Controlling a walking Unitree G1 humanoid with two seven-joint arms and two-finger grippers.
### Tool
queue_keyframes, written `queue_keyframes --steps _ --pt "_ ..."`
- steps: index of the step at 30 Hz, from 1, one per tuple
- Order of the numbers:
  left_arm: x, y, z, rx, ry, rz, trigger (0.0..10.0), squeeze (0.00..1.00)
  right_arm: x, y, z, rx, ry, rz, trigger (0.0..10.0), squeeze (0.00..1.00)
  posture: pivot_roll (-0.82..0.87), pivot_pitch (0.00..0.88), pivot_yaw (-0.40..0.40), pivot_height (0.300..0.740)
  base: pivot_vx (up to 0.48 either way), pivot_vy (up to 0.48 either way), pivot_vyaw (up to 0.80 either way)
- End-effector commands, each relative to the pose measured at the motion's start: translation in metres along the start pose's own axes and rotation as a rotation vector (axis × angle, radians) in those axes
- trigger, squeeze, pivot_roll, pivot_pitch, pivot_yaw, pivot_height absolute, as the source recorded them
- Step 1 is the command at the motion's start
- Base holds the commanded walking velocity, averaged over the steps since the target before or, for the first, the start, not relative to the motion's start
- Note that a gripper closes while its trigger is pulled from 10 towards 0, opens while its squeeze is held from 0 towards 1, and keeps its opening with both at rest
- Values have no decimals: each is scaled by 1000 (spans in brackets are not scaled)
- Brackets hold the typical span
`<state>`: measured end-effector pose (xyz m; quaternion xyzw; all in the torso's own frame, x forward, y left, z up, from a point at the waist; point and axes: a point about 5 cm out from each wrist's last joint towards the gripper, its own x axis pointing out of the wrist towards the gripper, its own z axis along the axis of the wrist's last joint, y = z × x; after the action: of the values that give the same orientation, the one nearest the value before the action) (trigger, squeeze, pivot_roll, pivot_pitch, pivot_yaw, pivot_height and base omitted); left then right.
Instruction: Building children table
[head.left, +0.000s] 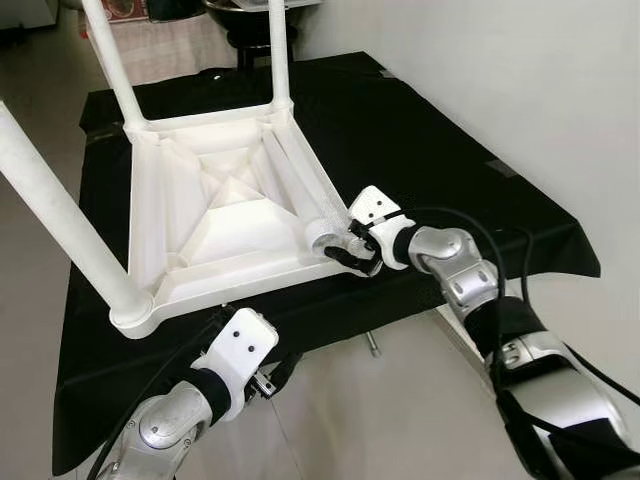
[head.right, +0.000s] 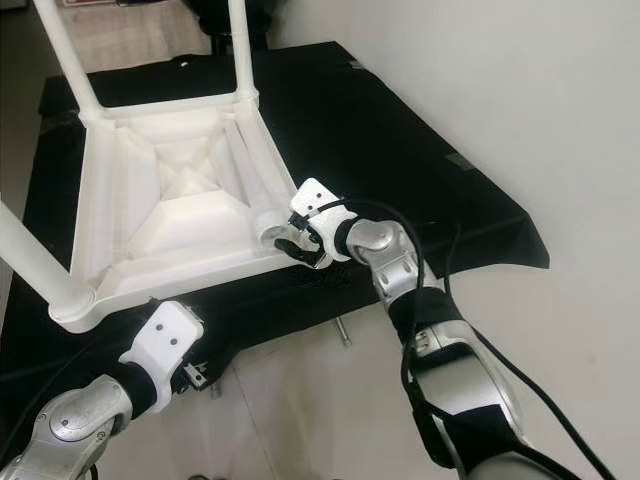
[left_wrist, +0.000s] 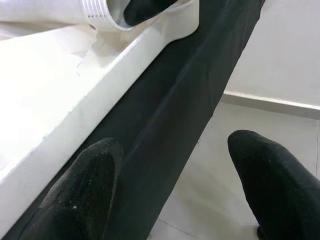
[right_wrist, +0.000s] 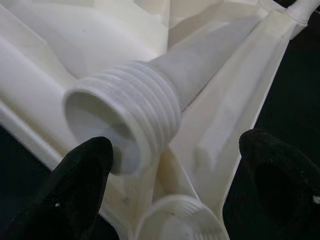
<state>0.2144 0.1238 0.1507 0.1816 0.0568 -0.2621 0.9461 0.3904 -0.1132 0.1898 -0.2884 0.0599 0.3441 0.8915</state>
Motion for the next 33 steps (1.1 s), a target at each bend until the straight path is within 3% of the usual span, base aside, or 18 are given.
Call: queue_keyframes --steps 1,8,19,20,21,29,33 --pt "-2 1 -5 -4 17 -3 10000 0 3 -4 1 22 22 -58 10000 0 -14 108 -35 740 0 0 0" --pt "-1 1 -5 -6 13 3 10000 0 12 -1 8 91 20 -172 10000 0 -13 110 -42 740 0 0 0" --pt "1 1 -3 -9 2 21 10000 0 38 36 21 136 -11 -273 10000 0 -9 114 -59 740 0 0 0" --pt "1 1 -3 -10 1 24 10000 0 39 41 20 140 -11 -281 4627 0 -9 114 -59 740 0 0 0" --pt "1 1 -3 -11 0 27 10000 0 41 45 19 141 -13 -290 0 0 -9 114 -59 740 0 0 0" --pt "1 2 -3 -16 -5 40 10000 0 40 46 16 152 -27 -340 0 0 -7 116 -64 740 0 0 0" --pt "1 3 -3 -18 -8 48 10000 0 36 37 15 145 -40 -368 0 0 -11 113 -62 740 0 0 0"
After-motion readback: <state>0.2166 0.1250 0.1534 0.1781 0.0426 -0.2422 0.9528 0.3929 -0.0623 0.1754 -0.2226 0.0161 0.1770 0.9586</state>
